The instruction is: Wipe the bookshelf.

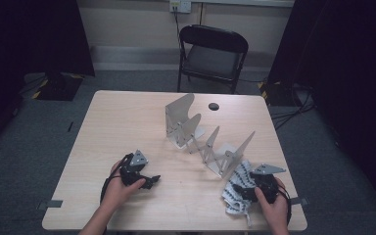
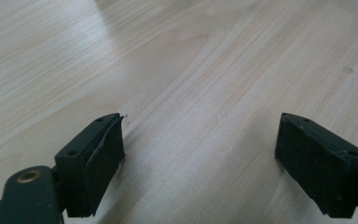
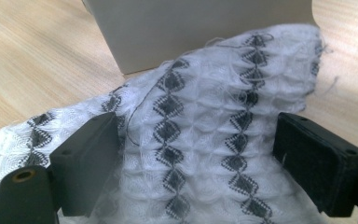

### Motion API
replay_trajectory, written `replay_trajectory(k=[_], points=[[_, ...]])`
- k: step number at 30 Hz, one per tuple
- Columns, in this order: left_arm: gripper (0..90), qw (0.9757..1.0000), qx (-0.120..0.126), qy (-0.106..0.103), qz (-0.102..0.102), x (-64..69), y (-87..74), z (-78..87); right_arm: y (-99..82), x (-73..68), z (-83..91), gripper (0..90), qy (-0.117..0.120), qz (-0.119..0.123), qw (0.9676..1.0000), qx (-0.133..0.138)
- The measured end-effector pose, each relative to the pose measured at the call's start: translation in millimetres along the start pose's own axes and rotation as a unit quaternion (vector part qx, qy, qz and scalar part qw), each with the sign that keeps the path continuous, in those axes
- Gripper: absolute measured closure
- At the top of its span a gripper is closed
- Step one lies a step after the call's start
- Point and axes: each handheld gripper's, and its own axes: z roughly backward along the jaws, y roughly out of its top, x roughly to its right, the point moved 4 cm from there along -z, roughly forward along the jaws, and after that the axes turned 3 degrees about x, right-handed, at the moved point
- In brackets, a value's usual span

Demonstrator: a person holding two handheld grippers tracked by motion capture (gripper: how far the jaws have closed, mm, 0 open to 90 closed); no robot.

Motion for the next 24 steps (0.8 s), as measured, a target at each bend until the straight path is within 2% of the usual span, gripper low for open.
replay_trajectory(k=[2,9,12,14,17,19,22,24], points=[[15.4,1.0000,0.000,0.002,-0.004,-0.1,0.1,0.2,-1.3,-0.4,-0.4,12.9,0.000,0.004,1.0000,0.007],[17.0,0.9999,-0.004,0.006,0.007,2.9,2.5,-1.3,-3.6,-0.6,-0.7,12.6,-0.002,0.010,0.9998,0.017],[21.8,0.9999,-0.013,0.000,-0.005,5.0,6.2,-1.2,-3.6,-0.6,-0.7,12.6,-0.002,0.010,0.9998,0.017],[21.6,0.9999,-0.009,-0.008,0.006,6.9,9.2,-0.8,-3.6,-0.5,-0.7,12.6,-0.002,0.010,0.9998,0.018],[21.9,0.9999,-0.002,-0.013,0.004,7.4,17.3,2.8,-3.6,-0.4,-0.8,12.5,-0.002,0.010,0.9998,0.018],[21.9,0.9997,0.003,-0.023,0.012,8.8,23.7,6.1,-3.6,-0.4,-0.8,12.6,-0.002,0.009,0.9998,0.018],[22.1,0.9996,0.006,-0.028,0.001,11.5,35.4,10.1,-3.6,-0.5,-0.7,12.6,-0.001,0.009,0.9998,0.018],[22.2,0.9993,0.003,-0.037,0.005,14.6,44.2,11.2,-3.6,-0.4,-0.8,12.5,-0.002,0.010,0.9998,0.018]])
